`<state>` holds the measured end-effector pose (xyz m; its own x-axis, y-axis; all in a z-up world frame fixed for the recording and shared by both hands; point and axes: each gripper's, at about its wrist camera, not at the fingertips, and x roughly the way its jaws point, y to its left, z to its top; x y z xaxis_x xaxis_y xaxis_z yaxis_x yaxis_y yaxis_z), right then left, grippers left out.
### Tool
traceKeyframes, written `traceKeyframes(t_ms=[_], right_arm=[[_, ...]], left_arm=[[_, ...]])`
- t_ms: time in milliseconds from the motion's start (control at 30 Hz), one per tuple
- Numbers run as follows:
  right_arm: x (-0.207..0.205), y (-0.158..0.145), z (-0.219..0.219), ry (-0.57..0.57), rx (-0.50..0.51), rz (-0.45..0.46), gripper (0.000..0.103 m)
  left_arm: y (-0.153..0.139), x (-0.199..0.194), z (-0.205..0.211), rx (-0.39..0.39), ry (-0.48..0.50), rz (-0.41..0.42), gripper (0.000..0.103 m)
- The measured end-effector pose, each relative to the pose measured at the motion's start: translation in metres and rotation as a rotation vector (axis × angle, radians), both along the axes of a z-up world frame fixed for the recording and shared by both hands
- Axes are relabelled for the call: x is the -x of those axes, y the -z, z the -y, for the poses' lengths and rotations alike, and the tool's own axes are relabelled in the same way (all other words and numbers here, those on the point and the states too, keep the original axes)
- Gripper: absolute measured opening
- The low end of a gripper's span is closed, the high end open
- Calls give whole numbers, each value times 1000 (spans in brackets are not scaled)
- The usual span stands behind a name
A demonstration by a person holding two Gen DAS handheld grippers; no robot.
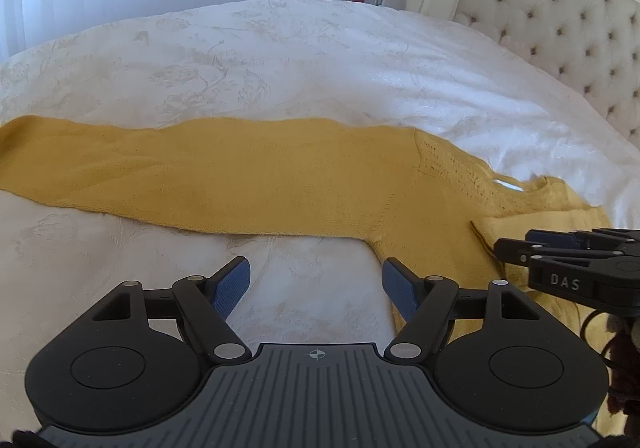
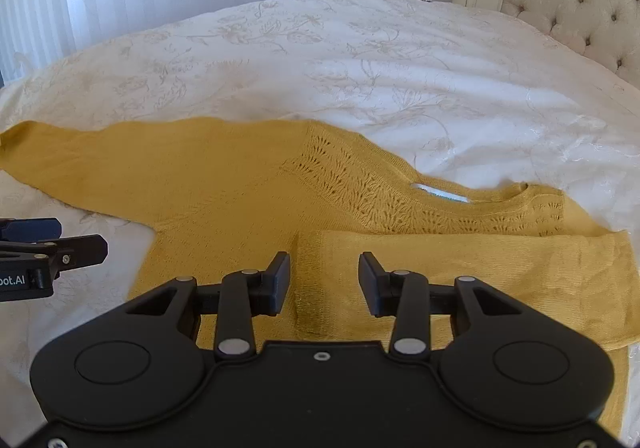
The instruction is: Fold small clothes
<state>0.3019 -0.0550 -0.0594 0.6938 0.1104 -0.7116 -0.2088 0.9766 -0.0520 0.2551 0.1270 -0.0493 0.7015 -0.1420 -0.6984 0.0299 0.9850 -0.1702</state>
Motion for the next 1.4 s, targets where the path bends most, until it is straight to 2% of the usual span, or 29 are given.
traceKeyframes(t_ms=[167, 233, 267, 333, 433, 600, 700, 833, 900, 967, 1033, 1067, 1100, 1167, 1233, 1300, 1367, 1400], right_arm=[[-8, 25, -18, 22, 96, -43, 48], [-11, 29, -16, 39, 103, -56, 34], [-12, 28, -12, 50, 78, -61, 11], [-14, 22, -6, 83, 33, -64, 11], [-18, -4, -1, 114, -47, -2, 11], [-39, -38, -10, 107, -197, 52, 11], [-51, -37, -26, 84, -228, 46, 11], [-63, -19, -40, 81, -241, 9, 11], [-69, -6, -41, 91, -248, -23, 13], [-72, 5, -41, 74, -269, -56, 24], [-71, 13, -38, 44, -314, -92, 24], [-69, 14, -36, 37, -331, -98, 32], [-65, 14, -33, 27, -344, -89, 45], [-54, 9, -24, 10, -349, -41, 58], [-45, 4, -11, 15, -334, 5, 59], [-39, 2, 10, 46, -317, 28, 60], [-36, 4, 40, 106, -309, 38, 64], [-36, 7, 56, 149, -301, 38, 64]], left_arm=[[0, -2, -4, 7, -4, -3, 72], [-1, -1, -6, 7, -10, 1, 72], [-1, -1, -8, 9, -13, 2, 72], [-2, -2, -11, 15, -18, 3, 72], [-2, -3, -16, 29, -29, -1, 72], [-1, -6, -21, 33, -48, -8, 72], [0, -7, -25, 34, -60, -10, 72], [0, -7, -28, 32, -73, -13, 72], [1, -9, -30, 29, -79, -15, 72], [2, -9, -31, 28, -84, -20, 72], [3, -9, -33, 29, -86, -26, 72], [4, -9, -35, 30, -87, -26, 72], [4, -9, -35, 31, -87, -25, 72], [5, -9, -37, 31, -91, -21, 72], [7, -10, -39, 42, -91, -22, 72], [14, -14, -42, 89, -83, -43, 72], [23, -16, -45, 138, -85, -67, 72], [25, -17, -46, 139, -92, -68, 72]])
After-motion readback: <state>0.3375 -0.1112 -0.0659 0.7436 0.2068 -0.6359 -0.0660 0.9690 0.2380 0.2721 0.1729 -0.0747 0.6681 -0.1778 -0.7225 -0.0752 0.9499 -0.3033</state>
